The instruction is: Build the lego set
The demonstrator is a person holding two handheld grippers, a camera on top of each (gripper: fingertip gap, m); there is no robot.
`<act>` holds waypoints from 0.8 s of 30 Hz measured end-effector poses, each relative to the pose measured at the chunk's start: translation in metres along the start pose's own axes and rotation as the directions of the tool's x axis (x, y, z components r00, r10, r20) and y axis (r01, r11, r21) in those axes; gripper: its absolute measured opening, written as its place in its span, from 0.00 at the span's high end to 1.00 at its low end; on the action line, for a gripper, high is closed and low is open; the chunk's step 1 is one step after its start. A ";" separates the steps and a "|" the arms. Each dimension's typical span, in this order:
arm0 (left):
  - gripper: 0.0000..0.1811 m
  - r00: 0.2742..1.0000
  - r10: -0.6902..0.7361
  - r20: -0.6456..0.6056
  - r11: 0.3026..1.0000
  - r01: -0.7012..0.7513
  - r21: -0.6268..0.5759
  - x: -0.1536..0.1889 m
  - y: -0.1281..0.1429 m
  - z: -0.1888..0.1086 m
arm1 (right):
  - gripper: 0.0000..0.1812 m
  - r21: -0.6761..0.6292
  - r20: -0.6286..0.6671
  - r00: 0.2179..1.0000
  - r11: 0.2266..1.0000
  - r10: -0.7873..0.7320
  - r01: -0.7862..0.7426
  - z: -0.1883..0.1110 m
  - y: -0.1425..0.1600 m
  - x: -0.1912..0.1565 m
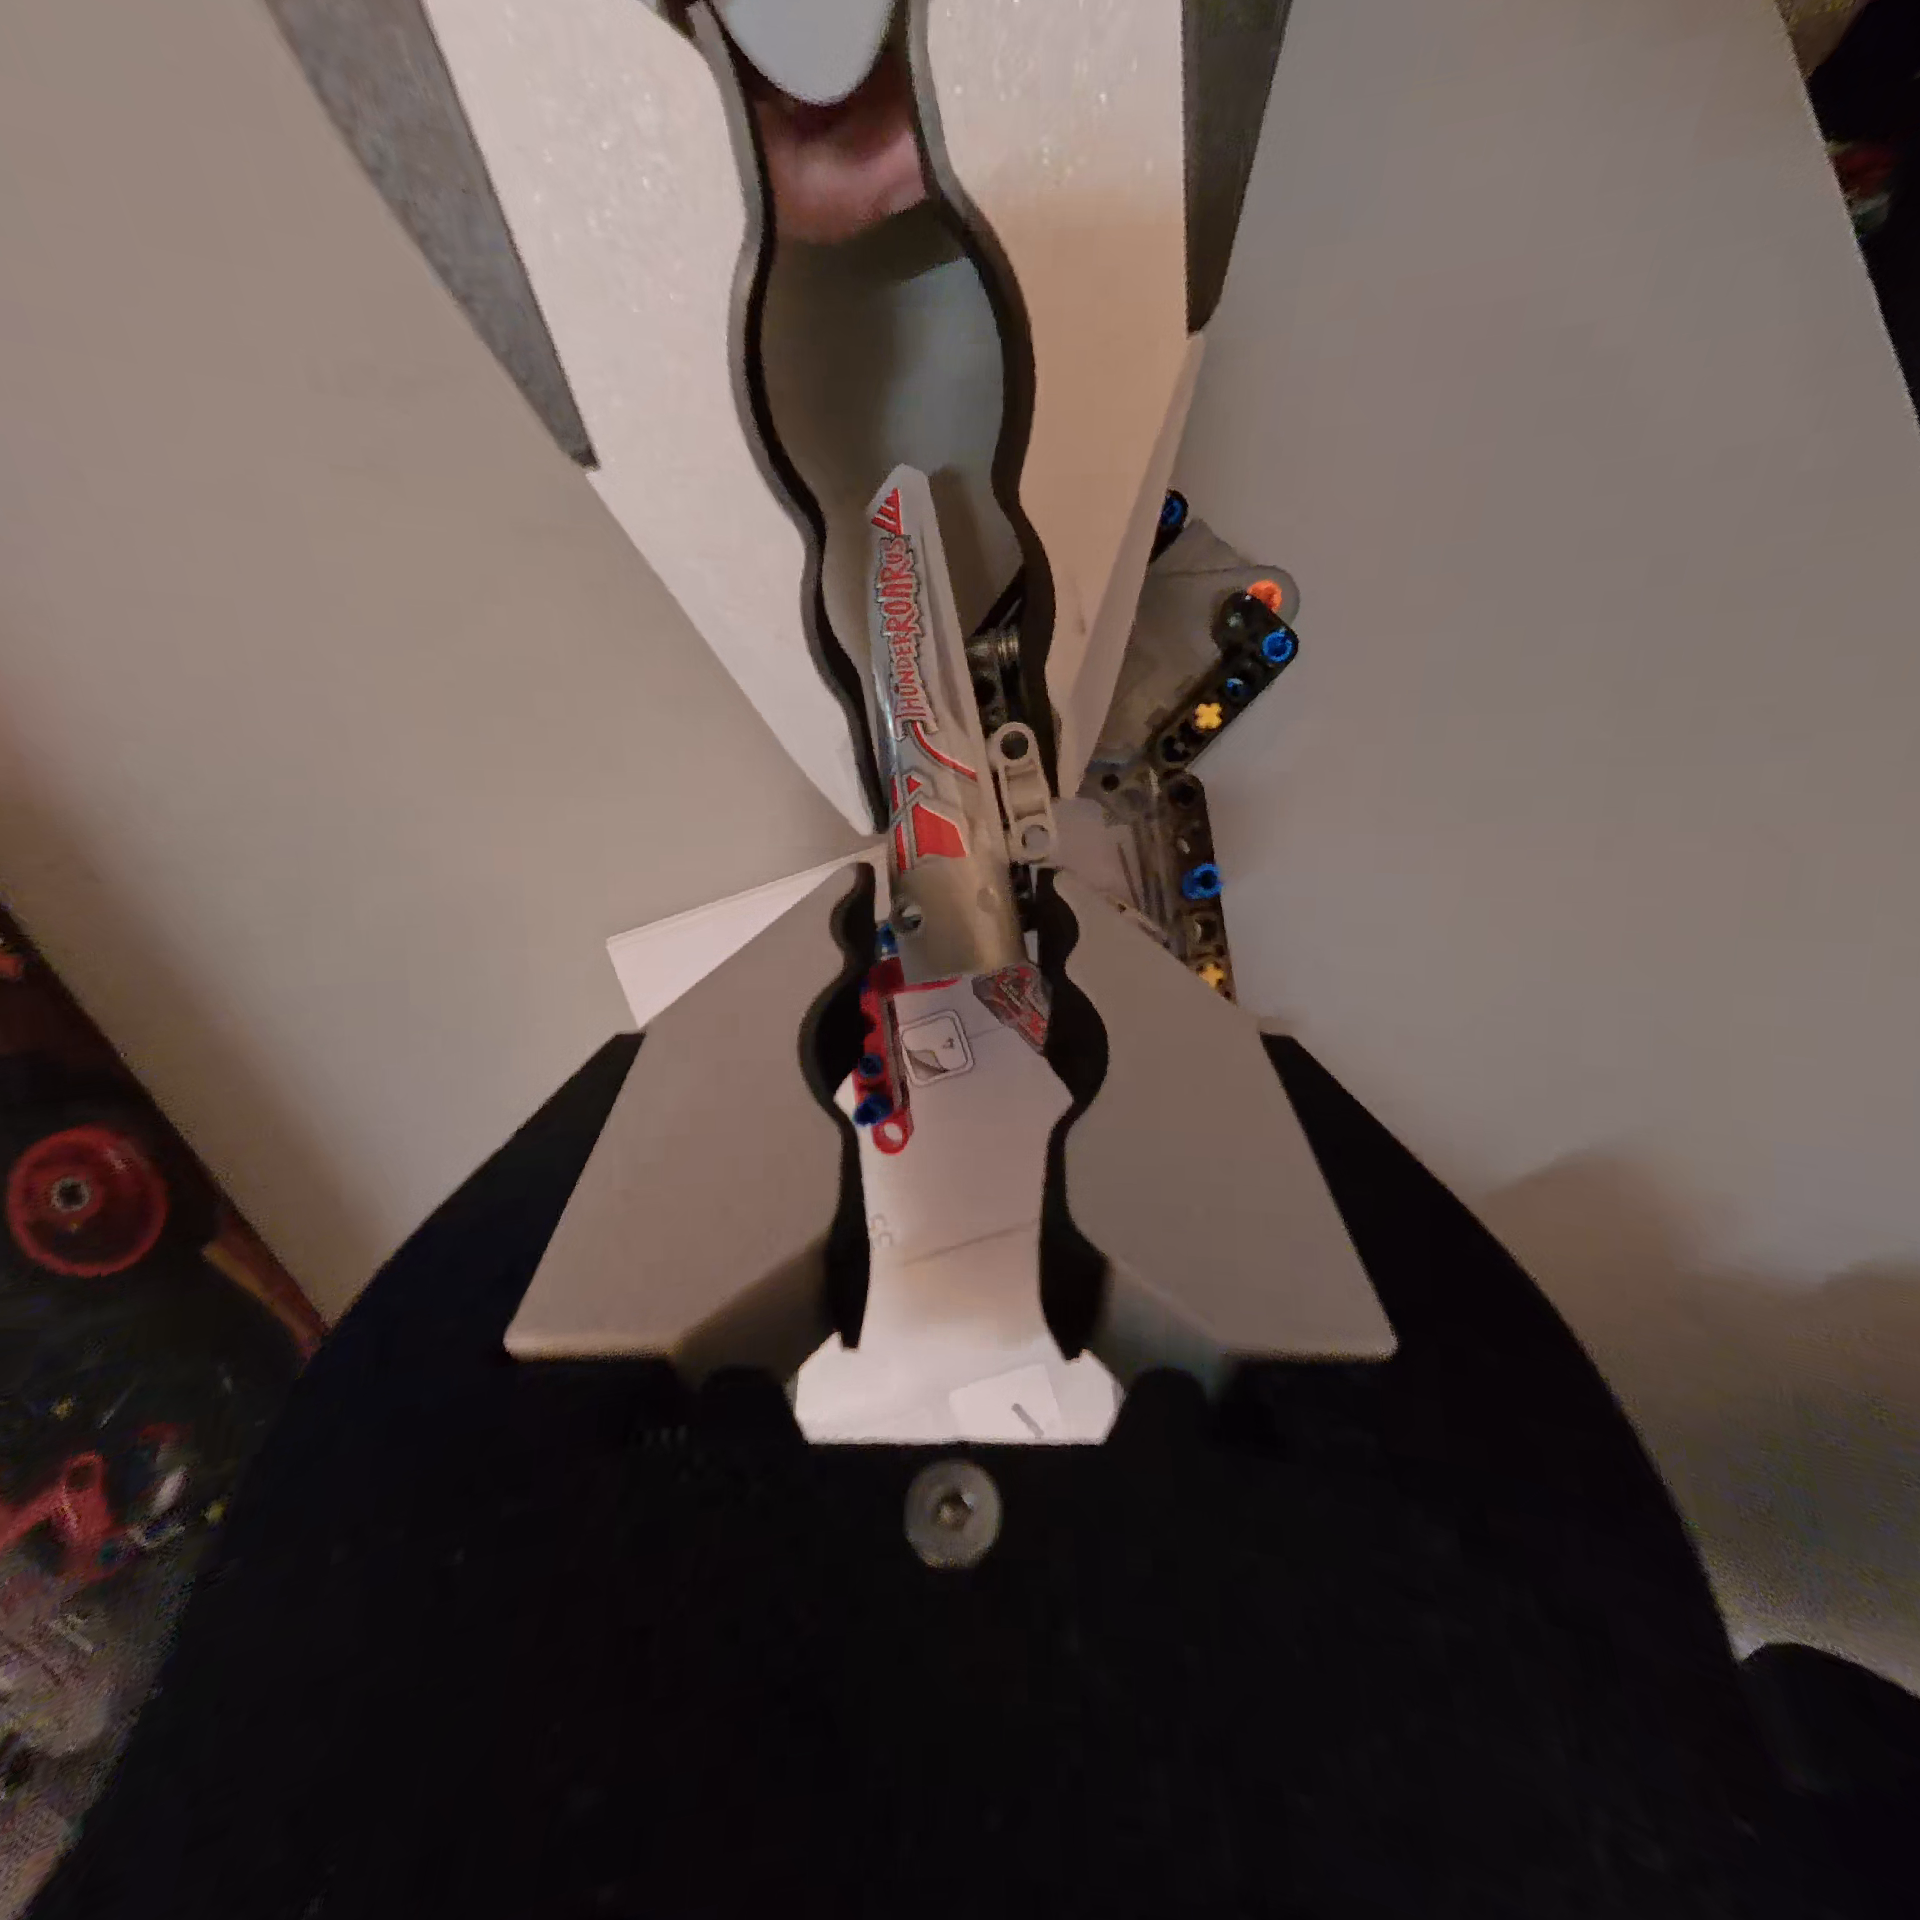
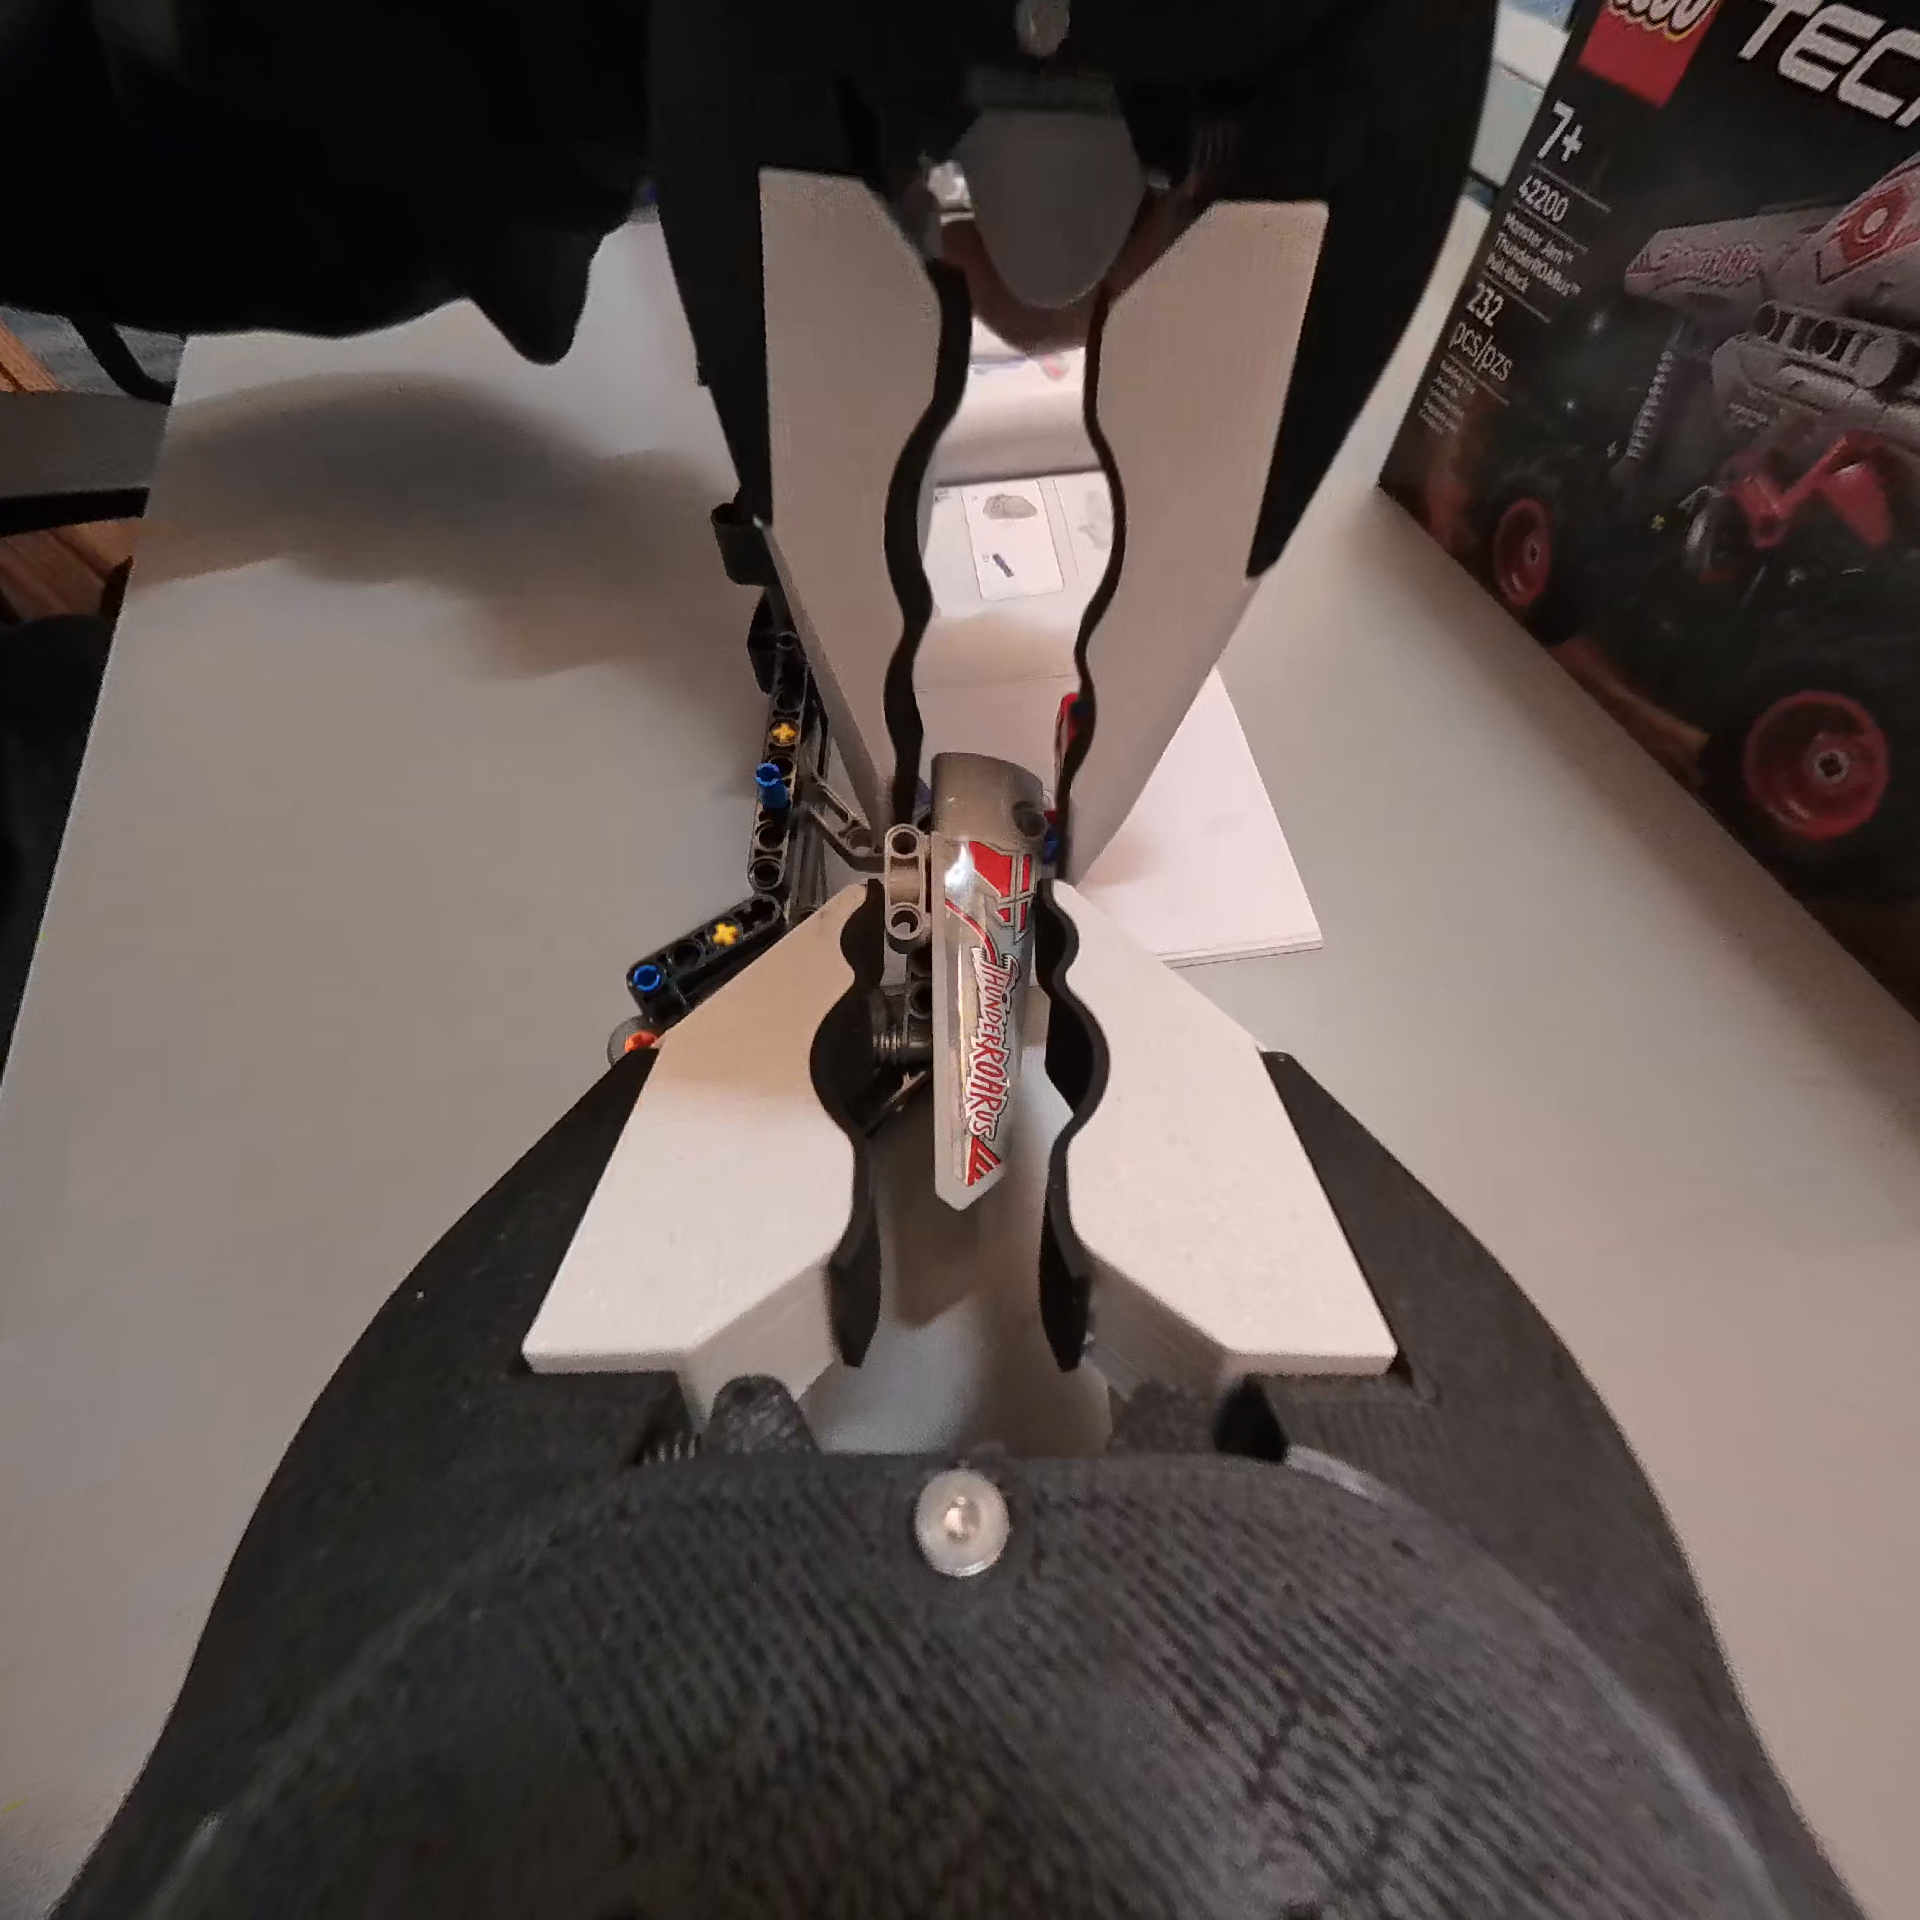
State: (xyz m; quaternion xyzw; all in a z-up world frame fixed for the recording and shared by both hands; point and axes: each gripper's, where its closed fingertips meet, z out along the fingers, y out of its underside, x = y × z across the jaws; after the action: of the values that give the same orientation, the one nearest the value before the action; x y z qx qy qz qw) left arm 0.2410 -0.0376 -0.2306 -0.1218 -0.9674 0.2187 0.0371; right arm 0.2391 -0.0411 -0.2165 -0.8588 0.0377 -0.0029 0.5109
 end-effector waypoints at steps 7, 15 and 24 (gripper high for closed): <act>0.84 0.996 -0.082 0.026 0.981 0.076 0.176 0.004 -0.006 -0.010 | 0.86 0.007 -0.017 1.000 1.000 0.006 -0.006 0.001 -0.001 0.003; 0.84 0.987 -0.162 0.003 0.962 0.157 0.221 -0.001 -0.006 -0.014 | 0.86 0.016 -0.024 1.000 1.000 -0.017 0.018 0.004 -0.001 0.003; 0.88 0.966 -0.244 -0.085 0.939 0.257 0.229 -0.001 -0.013 -0.007 | 0.86 0.001 -0.028 0.999 1.000 -0.024 0.024 0.006 0.003 0.004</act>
State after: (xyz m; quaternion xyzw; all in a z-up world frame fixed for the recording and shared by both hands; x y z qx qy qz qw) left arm 0.2405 -0.0461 -0.2185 0.0018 -0.9404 0.3232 0.1057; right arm 0.2431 -0.0379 -0.2223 -0.8587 0.0346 -0.0210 0.5109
